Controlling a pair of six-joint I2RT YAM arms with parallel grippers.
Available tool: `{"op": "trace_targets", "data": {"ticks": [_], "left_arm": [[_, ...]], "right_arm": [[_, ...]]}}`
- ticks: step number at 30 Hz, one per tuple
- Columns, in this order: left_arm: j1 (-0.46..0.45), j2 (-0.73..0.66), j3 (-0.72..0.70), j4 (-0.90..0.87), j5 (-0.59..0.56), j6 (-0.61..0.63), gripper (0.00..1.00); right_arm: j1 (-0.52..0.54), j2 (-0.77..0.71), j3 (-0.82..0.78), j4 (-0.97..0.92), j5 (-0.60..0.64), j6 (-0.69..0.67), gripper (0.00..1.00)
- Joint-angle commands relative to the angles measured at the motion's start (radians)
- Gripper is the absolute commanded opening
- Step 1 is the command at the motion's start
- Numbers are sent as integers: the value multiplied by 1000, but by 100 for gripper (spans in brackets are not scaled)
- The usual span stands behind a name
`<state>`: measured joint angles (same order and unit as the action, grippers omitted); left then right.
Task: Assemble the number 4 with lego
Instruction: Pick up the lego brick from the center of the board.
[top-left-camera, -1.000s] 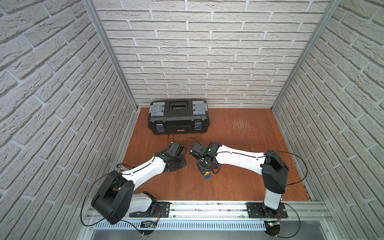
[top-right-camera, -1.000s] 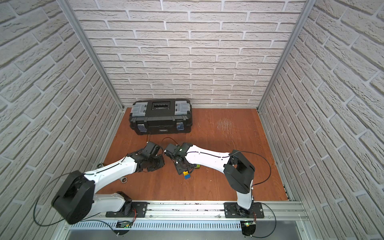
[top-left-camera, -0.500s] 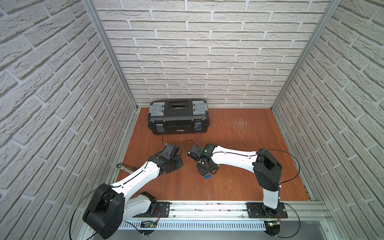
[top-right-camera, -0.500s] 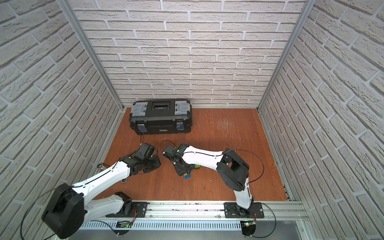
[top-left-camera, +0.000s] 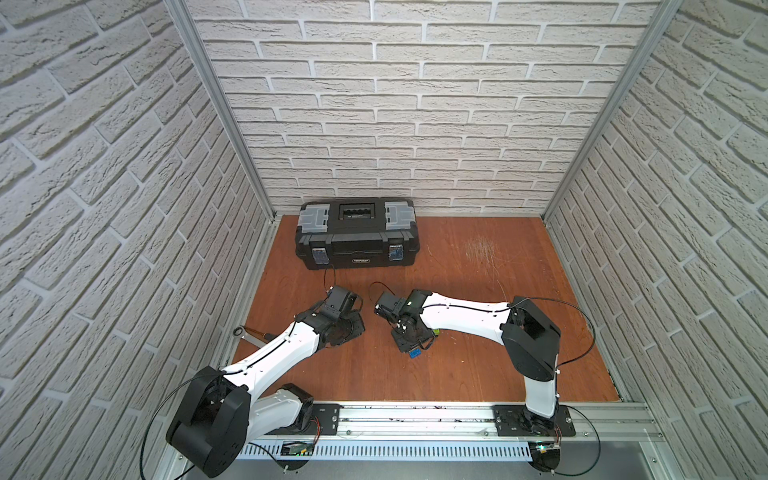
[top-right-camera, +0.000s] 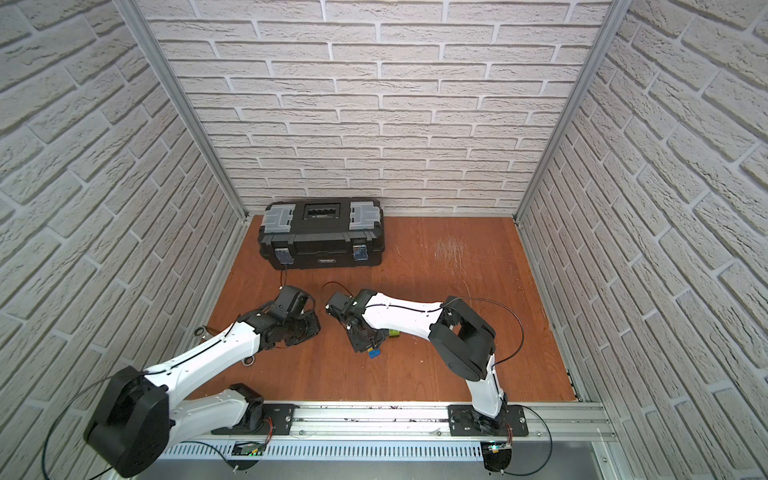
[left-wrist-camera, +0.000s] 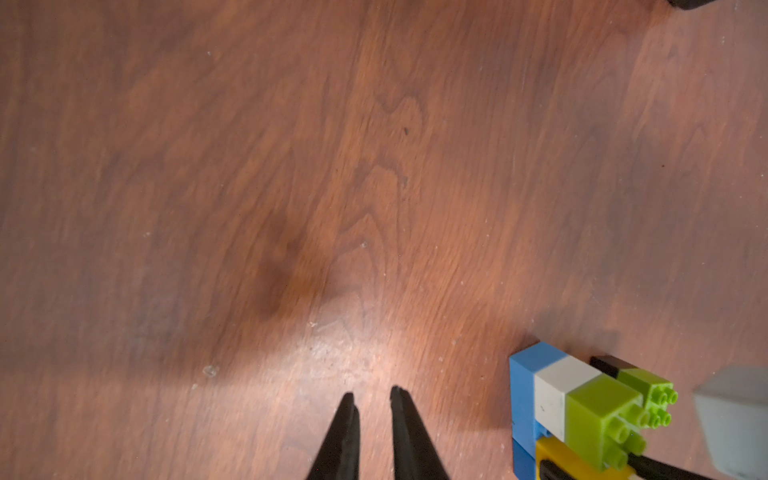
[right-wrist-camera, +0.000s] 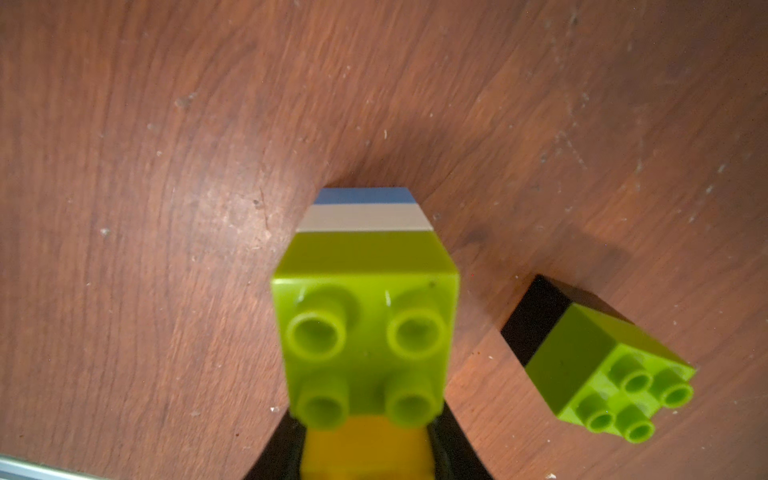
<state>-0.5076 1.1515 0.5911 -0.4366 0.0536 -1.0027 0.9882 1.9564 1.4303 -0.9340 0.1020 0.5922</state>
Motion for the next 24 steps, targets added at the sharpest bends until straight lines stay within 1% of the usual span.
{"op": "trace_targets", "data": {"ticks": [1,4,7,9,11,15,16,19,24], "left_arm": [[8,5,-7,-3,11,21,19],[8,11,-13,5,16,22,19],[11,36,3,3,25,29,19],[11,43,15,1,26,34,18],[11,43,21,2,28,34,19],[10,46,29,0,36,44,23],[10,47,32,-6,34,48,24],[8,39,47,-22,30,56,27],[4,3,87,-87,-22,94,30]], "right_arm": [[-1,11,-41,14,2,18,26],[-1,15,-76,34,3,29,17],[-1,15,-109,54,3,41,12],[-1,45,-120,64,-4,44,10],[0,42,-116,64,-5,43,8],[3,29,-59,31,4,34,7],[4,-9,-40,22,4,34,7],[4,-46,20,-3,3,31,6],[-7,-100,122,-83,36,24,6]]}}
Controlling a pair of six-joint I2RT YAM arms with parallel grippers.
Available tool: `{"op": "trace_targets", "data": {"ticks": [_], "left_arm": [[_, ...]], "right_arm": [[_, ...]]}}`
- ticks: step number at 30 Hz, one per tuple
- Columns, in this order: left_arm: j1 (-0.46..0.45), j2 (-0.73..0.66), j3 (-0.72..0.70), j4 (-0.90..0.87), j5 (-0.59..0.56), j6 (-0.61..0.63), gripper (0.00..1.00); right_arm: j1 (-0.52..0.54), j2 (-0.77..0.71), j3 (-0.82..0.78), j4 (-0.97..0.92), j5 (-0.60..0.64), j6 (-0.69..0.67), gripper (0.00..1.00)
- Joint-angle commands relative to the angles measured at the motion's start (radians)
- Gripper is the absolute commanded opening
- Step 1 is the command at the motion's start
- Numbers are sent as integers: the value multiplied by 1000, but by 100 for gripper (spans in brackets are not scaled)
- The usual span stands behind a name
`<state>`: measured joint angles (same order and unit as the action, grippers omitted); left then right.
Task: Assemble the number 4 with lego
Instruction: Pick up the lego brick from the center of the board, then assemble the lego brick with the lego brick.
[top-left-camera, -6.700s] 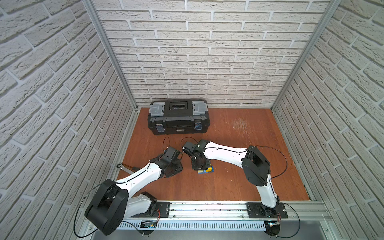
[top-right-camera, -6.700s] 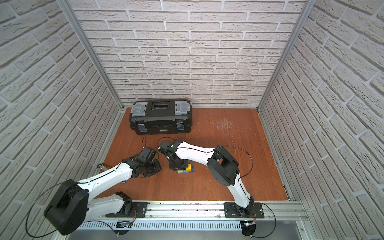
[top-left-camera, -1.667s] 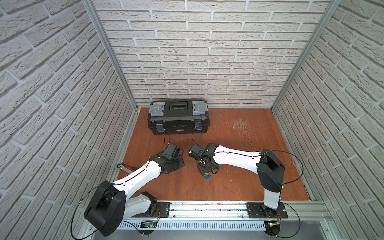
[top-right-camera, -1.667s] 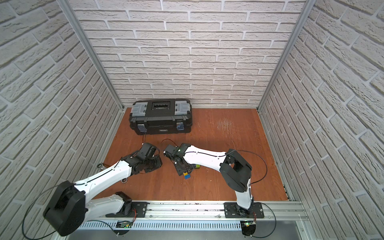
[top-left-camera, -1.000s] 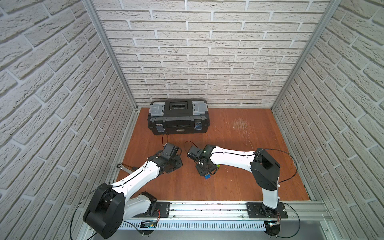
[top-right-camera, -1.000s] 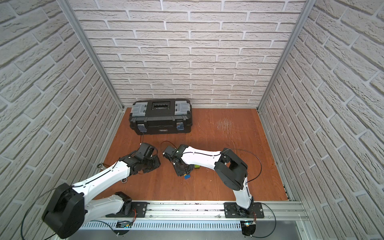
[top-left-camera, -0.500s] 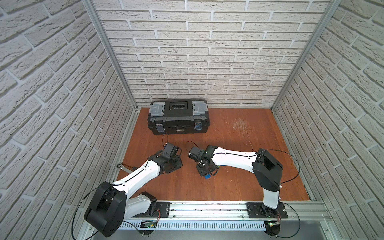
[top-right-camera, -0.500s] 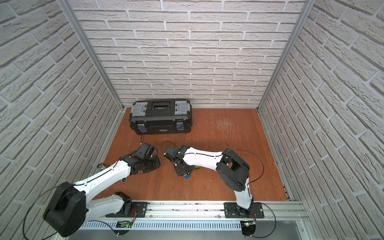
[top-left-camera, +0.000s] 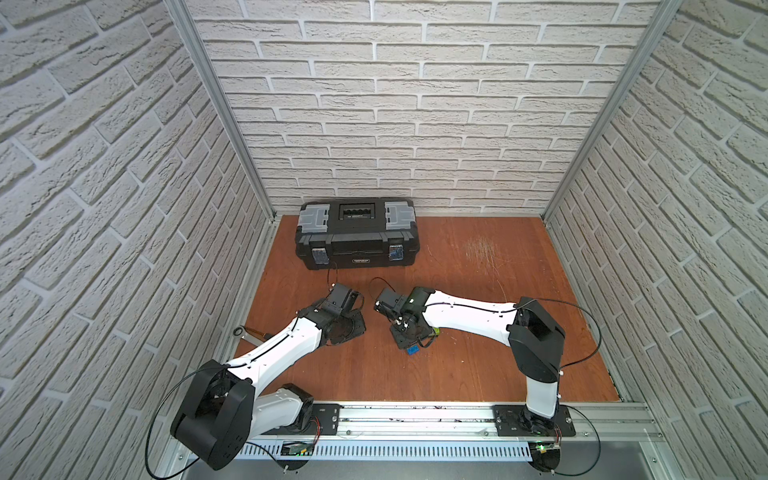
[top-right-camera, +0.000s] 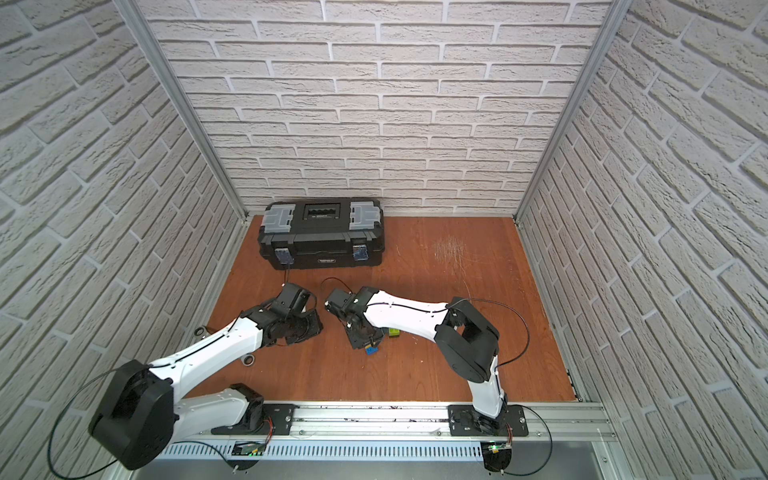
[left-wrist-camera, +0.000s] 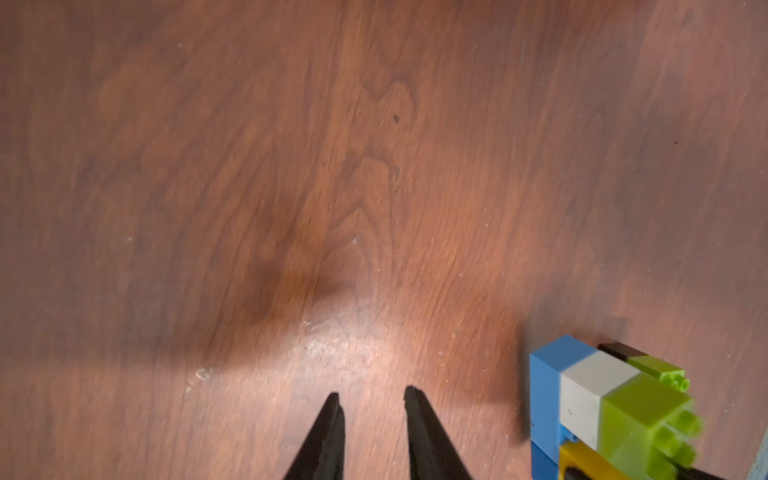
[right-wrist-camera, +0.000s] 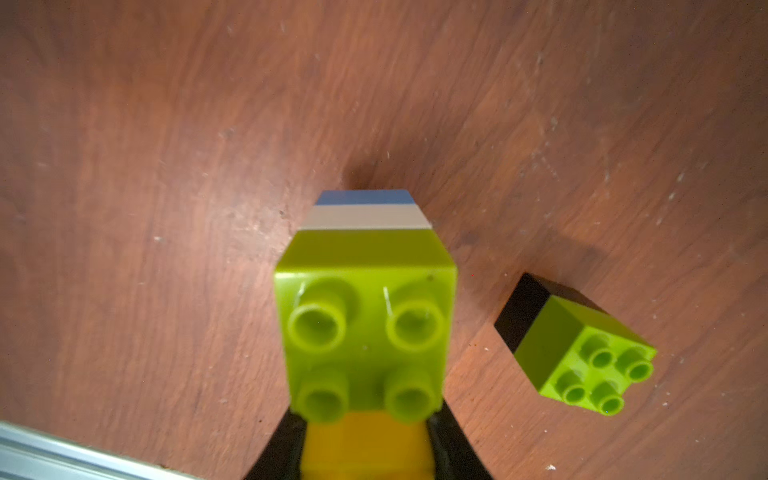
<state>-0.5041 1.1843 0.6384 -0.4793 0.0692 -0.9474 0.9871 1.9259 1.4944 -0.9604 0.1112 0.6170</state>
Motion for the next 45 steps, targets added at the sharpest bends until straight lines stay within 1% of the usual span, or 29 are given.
{"op": "trace_targets", "data": {"ticks": [1,5,7,9,13,15,21,30,37,45], "left_arm": [[2,-37,48,-57,-50,48,31],[1,-48,74,-73,-63,64,32],[1,-39,85,-70,-64,62,31],[-8,-25,89,-56,-64,58,31],[-47,11,84,-12,-68,43,30],[-68,34,79,12,-67,32,29],[-145,115,89,71,-62,12,27],[-200,192,98,141,-55,-17,26],[-215,225,95,155,-51,-27,26],[-218,233,86,164,-51,-33,26]], "right_arm": [[-9,-85,73,-67,28,-4,6],[-35,-159,95,-96,39,-14,6],[-71,-209,85,-125,61,-10,5],[-111,-265,45,-117,73,-1,5],[-205,-334,-43,-93,39,27,4],[-226,-333,-51,-103,18,27,4],[-239,-307,-101,-87,17,36,2],[-239,-279,-167,-45,4,45,2],[-237,-260,-200,-7,-9,52,2],[-231,-237,-210,17,-12,66,2]]}}
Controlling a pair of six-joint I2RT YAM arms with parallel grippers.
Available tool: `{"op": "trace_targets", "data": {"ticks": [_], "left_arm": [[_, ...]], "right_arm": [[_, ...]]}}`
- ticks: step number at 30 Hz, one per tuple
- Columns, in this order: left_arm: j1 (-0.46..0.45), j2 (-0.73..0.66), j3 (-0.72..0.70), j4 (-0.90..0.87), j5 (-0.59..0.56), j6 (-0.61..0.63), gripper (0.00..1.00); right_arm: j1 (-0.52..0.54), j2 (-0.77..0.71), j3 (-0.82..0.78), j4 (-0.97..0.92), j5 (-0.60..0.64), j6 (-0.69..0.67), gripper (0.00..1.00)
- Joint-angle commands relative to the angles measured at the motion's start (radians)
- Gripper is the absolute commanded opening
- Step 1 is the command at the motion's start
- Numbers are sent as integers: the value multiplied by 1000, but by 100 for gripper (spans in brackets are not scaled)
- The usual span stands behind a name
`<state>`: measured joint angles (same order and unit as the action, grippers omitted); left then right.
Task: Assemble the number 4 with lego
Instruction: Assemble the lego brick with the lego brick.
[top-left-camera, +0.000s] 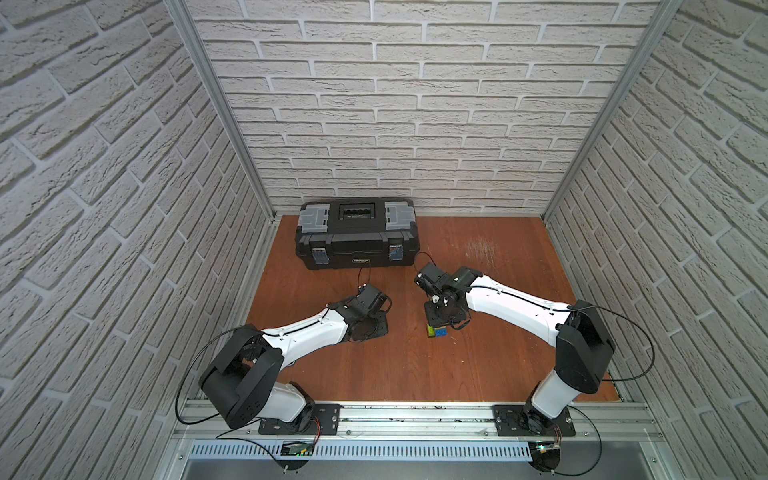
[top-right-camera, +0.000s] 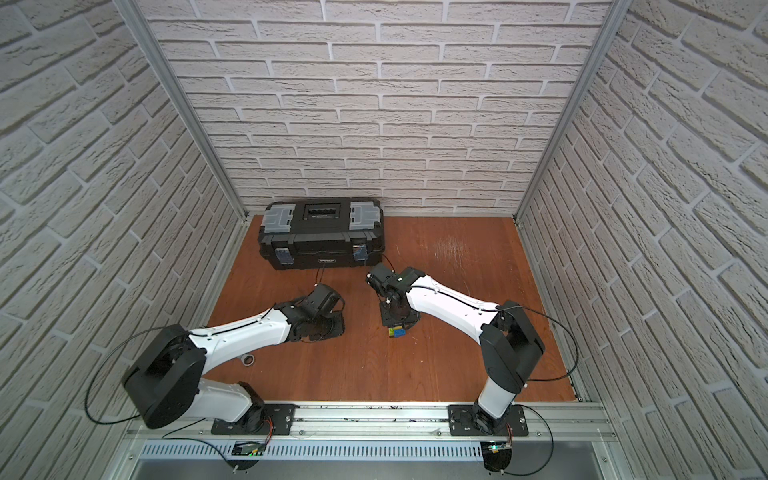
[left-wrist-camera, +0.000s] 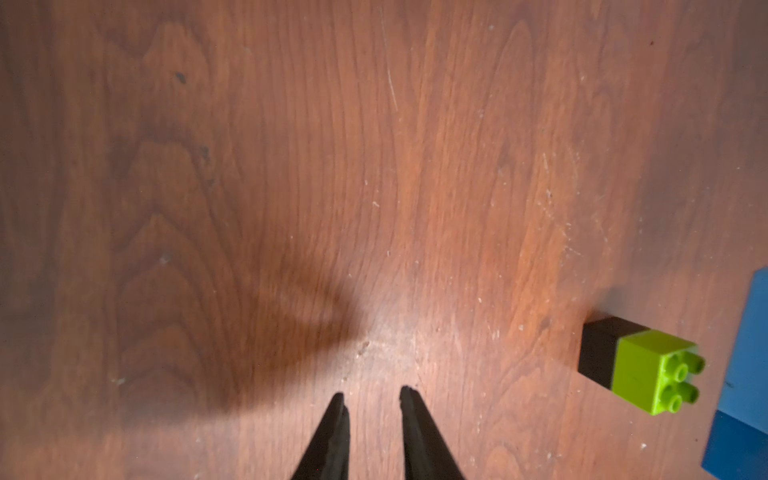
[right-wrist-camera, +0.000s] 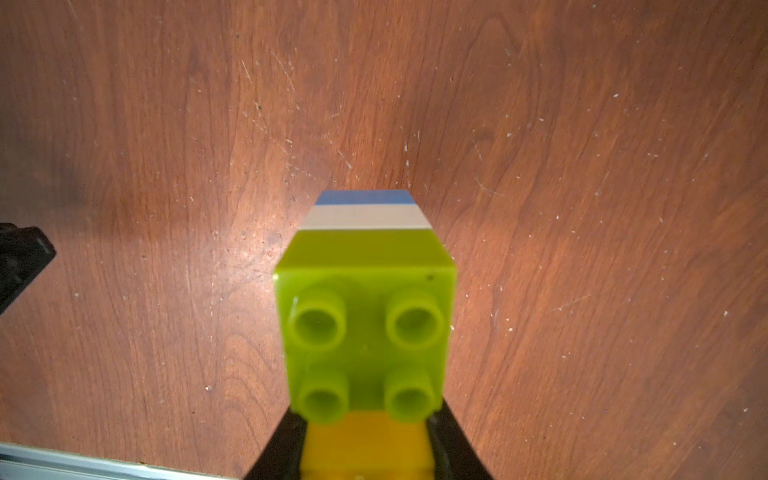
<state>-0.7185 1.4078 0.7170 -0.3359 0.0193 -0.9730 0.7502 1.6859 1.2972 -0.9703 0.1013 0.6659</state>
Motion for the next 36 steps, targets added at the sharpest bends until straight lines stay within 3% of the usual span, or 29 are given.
{"op": "trace_targets", "data": {"ticks": [1,36], "left_arm": [[-4,11,7,21,-1,-9,26],[-6,22,-12,34,8,-10,26]], "right_arm": [[8,4,-12,29,-5,19,2],[21,93,-26,50,-18,70,2]]}}
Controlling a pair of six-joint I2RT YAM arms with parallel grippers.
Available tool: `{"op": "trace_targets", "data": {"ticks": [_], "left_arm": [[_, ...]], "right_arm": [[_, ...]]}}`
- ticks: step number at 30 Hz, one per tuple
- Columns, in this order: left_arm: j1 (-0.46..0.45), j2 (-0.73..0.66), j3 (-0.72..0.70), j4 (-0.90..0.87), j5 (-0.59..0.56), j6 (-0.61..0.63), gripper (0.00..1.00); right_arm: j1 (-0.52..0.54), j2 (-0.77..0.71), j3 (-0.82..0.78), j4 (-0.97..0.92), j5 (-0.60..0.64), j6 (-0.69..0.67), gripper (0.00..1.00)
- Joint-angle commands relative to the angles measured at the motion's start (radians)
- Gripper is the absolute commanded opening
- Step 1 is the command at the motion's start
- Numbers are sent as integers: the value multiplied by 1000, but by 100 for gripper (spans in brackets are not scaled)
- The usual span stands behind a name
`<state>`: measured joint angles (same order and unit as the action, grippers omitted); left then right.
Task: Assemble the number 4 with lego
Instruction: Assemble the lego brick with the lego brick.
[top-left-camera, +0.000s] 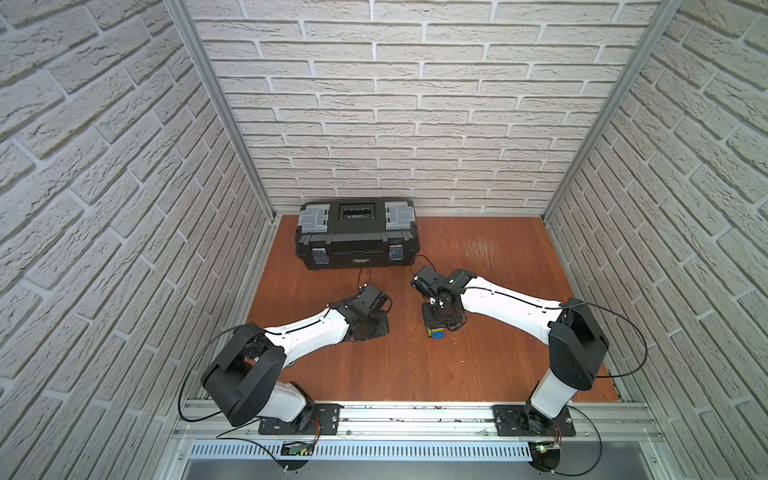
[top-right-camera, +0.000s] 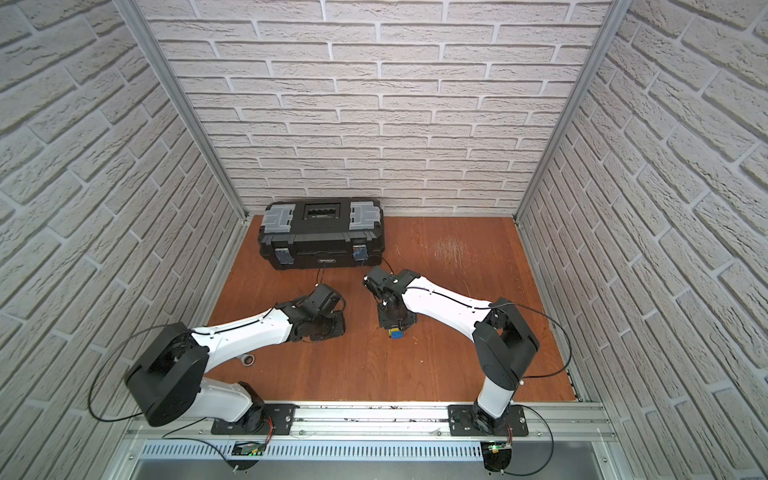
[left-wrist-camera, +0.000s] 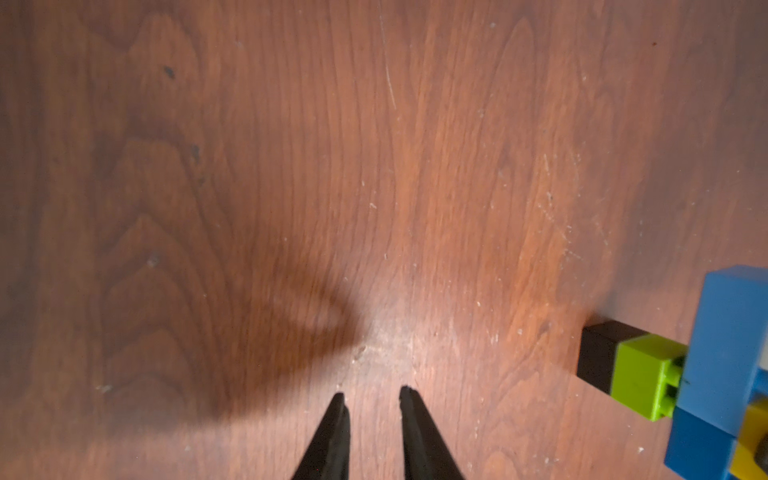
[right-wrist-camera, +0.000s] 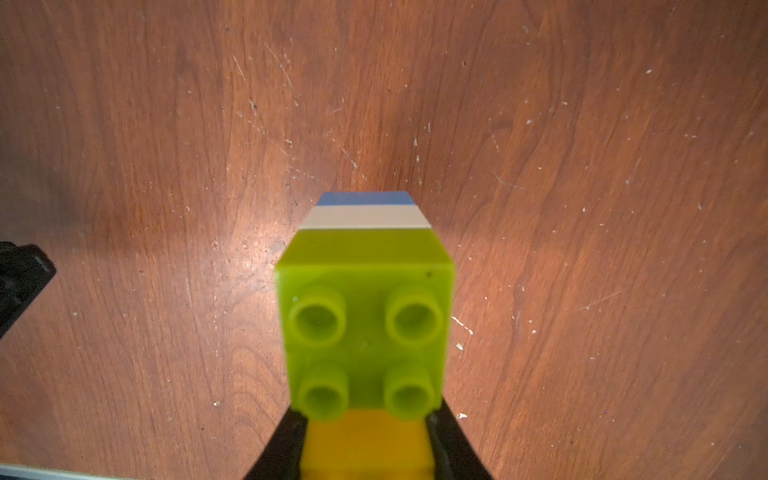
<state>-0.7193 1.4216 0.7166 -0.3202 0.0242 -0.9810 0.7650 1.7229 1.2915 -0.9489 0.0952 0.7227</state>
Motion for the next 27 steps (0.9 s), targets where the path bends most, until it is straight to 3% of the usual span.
{"op": "trace_targets", "data": {"ticks": [1,16,22,27], "left_arm": [[-5,6,-14,19,2,-2,26],[-5,1,-25,22,3,-7,26],[-4,-28,-28,3,-10,-5,26],[5,-44,-33,-10,-15,-3,26]], "right_arm": [[6,58,-17,28,-12,12,2],[11,119,-6,-23,35,1,2],[34,230,-131,-18,23,16,2],[35,225,-223,35,-6,52,2]]}}
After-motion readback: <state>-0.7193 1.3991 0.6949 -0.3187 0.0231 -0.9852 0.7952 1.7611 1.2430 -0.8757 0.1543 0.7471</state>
